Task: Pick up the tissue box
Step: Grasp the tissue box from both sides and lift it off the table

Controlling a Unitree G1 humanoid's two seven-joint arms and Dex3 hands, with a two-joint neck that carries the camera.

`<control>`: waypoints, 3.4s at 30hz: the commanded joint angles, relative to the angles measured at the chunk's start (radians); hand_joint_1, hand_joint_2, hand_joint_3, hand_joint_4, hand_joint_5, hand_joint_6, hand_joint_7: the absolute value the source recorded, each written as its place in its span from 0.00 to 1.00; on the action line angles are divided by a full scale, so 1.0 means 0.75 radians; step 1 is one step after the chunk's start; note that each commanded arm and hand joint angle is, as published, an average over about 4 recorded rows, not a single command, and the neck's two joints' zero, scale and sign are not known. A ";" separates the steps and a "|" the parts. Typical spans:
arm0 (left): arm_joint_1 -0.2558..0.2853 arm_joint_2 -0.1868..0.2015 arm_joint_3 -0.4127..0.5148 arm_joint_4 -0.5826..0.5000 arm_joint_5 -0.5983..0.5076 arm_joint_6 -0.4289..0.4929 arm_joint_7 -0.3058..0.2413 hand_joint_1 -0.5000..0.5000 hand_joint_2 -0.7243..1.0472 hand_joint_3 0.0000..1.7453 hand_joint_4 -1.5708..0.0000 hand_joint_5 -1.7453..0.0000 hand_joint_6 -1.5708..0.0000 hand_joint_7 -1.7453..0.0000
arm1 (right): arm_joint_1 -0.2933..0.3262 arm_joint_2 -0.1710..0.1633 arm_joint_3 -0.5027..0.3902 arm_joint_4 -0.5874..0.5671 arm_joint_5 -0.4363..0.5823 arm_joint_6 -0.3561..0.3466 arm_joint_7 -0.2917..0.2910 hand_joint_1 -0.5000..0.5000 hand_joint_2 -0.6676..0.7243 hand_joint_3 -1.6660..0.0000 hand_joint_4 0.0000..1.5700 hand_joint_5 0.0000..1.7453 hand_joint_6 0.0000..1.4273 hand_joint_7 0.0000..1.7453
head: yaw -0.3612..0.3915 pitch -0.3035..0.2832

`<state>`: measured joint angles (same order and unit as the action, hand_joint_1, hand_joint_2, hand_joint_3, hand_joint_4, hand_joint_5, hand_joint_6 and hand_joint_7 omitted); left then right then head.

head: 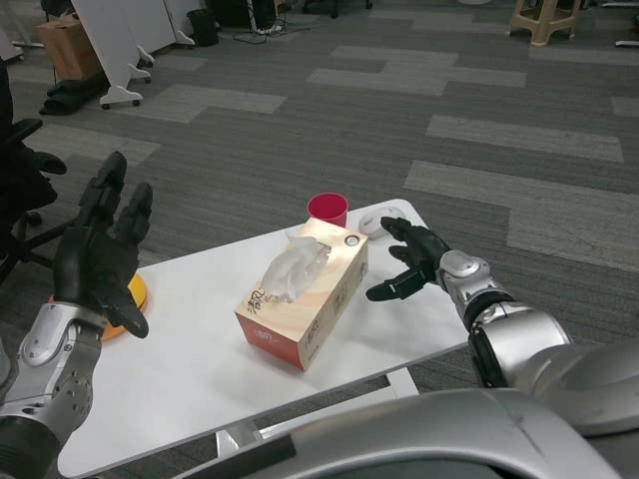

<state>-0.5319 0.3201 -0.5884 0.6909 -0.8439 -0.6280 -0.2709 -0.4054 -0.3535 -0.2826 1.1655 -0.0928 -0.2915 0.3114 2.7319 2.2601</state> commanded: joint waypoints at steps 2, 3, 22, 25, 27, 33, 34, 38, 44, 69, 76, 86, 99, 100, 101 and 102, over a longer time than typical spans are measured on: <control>0.020 0.014 -0.001 -0.013 -0.008 -0.012 -0.001 1.00 0.05 0.03 1.00 1.00 1.00 1.00 | -0.065 0.025 0.054 0.037 -0.007 -0.004 -0.048 0.54 0.41 0.67 0.00 0.15 0.00 0.00 | 0.004 0.004; 0.021 0.015 -0.001 -0.014 -0.008 -0.012 -0.001 1.00 0.05 0.04 1.00 1.00 1.00 1.00 | -0.074 0.026 0.064 0.048 -0.007 -0.004 -0.055 0.54 0.41 0.67 0.00 0.14 0.00 0.00 | 0.006 0.005; 0.019 0.027 -0.061 -0.010 0.041 0.093 -0.035 1.00 0.05 0.05 1.00 1.00 1.00 1.00 | -0.222 0.061 0.221 0.160 -0.039 -0.002 -0.229 0.54 0.41 0.67 0.00 0.12 0.00 0.00 | 0.011 -0.003; 0.006 0.024 -0.110 0.027 0.077 0.143 -0.046 1.00 0.05 0.05 1.00 1.00 1.00 1.00 | -0.232 0.063 0.224 0.165 -0.040 -0.002 -0.248 0.54 0.41 0.67 0.00 0.17 0.00 0.00 | 0.013 -0.005; -0.006 0.021 -0.149 0.065 0.078 0.151 -0.049 1.00 0.05 0.05 1.00 1.00 1.00 1.00 | -0.233 0.064 0.225 0.165 -0.040 -0.002 -0.253 0.54 0.41 0.67 0.00 0.14 0.00 0.00 | 0.015 -0.005; -0.051 0.001 -0.242 0.189 0.076 0.152 -0.049 1.00 0.05 0.05 1.00 1.00 1.00 1.00 | -0.235 0.064 0.223 0.166 -0.039 -0.002 -0.258 0.54 0.41 0.67 0.00 0.14 0.00 0.00 | 0.019 -0.005; -0.058 -0.003 -0.258 0.209 0.076 0.152 -0.048 1.00 0.05 0.05 1.00 1.00 1.00 1.00 | -0.235 0.064 0.224 0.166 -0.039 -0.002 -0.258 0.54 0.41 0.67 0.00 0.12 0.00 0.00 | 0.020 -0.006; -0.090 -0.017 -0.317 0.287 0.073 0.163 -0.044 1.00 0.10 0.05 1.00 1.00 1.00 1.00 | -0.235 0.064 0.225 0.166 -0.040 -0.002 -0.261 0.54 0.41 0.67 0.00 0.12 0.00 0.00 | 0.024 -0.008; -0.133 -0.036 -0.386 0.402 0.073 0.245 -0.032 1.00 0.20 0.05 1.00 1.00 1.00 1.00 | -0.235 0.069 0.230 0.177 -0.040 -0.002 -0.276 0.54 0.41 0.67 0.00 0.14 0.00 0.00 | 0.030 -0.014; -0.254 -0.071 -0.646 0.523 0.072 0.393 -0.023 1.00 0.20 0.03 1.00 1.00 1.00 1.00 | -0.232 0.095 0.304 0.232 -0.040 -0.002 -0.299 0.57 0.41 0.71 0.00 0.11 0.00 0.00 | 0.056 -0.032; -0.256 -0.071 -0.651 0.523 0.061 0.393 -0.023 1.00 0.20 0.05 1.00 1.00 1.00 1.00 | -0.213 0.101 0.315 0.232 -0.041 -0.002 -0.298 0.54 0.41 0.71 0.00 0.11 0.00 0.00 | 0.055 -0.036; -0.256 -0.073 -0.649 0.530 0.042 0.389 -0.021 1.00 0.20 0.03 1.00 1.00 1.00 1.00 | -0.172 0.101 0.341 0.185 -0.040 -0.004 -0.290 0.57 0.41 0.71 0.00 0.11 0.00 0.00 | 0.057 -0.041; -0.256 -0.076 -0.639 0.535 0.033 0.385 -0.021 1.00 0.20 0.05 1.00 1.00 1.00 1.00 | -0.093 0.097 0.359 0.106 -0.038 -0.004 -0.270 0.58 0.41 0.71 0.00 0.11 0.00 0.00 | 0.057 -0.043; -0.256 -0.076 -0.639 0.535 0.032 0.384 -0.020 1.00 0.20 0.05 1.00 1.00 1.00 1.00 | -0.088 0.097 0.359 0.101 -0.038 -0.004 -0.269 0.58 0.41 0.71 0.00 0.11 0.00 0.00 | 0.056 -0.043; -0.256 -0.077 -0.639 0.536 0.031 0.384 -0.020 1.00 0.20 0.05 1.00 1.00 1.00 1.00 | -0.083 0.097 0.359 0.094 -0.038 -0.004 -0.267 0.58 0.41 0.71 0.00 0.11 0.00 0.00 | 0.056 -0.044; -0.256 -0.078 -0.639 0.536 0.030 0.383 -0.019 1.00 0.20 0.05 1.00 1.00 1.00 1.00 | -0.077 0.097 0.359 0.087 -0.038 -0.004 -0.265 0.58 0.41 0.71 0.00 0.11 0.00 0.00 | 0.058 -0.044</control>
<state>-0.7034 0.2534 -1.0725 1.0877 -0.8150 -0.3401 -0.2935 -0.4823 -0.2837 -0.0171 1.2391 -0.1186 -0.2976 0.1006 2.7748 2.2276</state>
